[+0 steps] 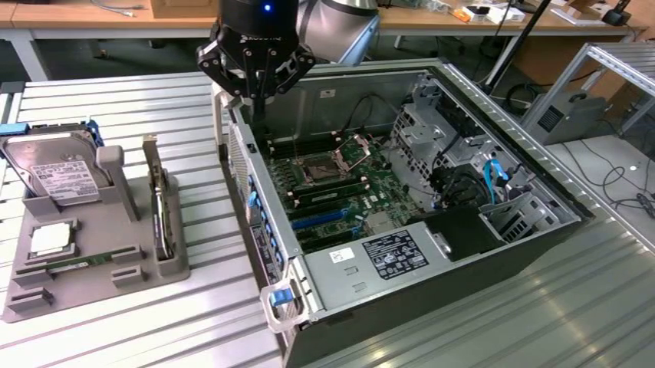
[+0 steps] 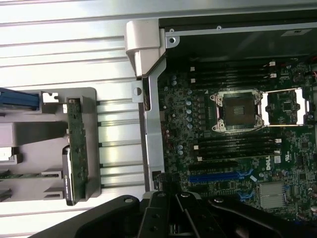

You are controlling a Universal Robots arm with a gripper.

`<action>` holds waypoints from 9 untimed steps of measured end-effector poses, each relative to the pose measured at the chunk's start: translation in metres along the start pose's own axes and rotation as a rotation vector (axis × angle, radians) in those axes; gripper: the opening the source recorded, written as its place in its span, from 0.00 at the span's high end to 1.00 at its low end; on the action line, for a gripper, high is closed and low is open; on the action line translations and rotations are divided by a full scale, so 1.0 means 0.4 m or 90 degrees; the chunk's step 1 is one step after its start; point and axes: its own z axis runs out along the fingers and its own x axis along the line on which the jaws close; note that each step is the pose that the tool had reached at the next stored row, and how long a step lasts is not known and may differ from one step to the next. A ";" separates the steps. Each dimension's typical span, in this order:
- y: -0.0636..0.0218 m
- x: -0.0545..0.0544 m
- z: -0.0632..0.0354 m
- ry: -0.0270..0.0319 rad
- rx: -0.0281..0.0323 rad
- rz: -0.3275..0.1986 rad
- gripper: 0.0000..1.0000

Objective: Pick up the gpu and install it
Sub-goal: 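Reach for the gpu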

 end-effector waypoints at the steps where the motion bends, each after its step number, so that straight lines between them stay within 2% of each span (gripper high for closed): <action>1: 0.000 0.002 0.000 0.0000 0.0000 0.000 0.89; 9: -0.001 0.012 0.000 0.0000 0.0000 0.000 0.89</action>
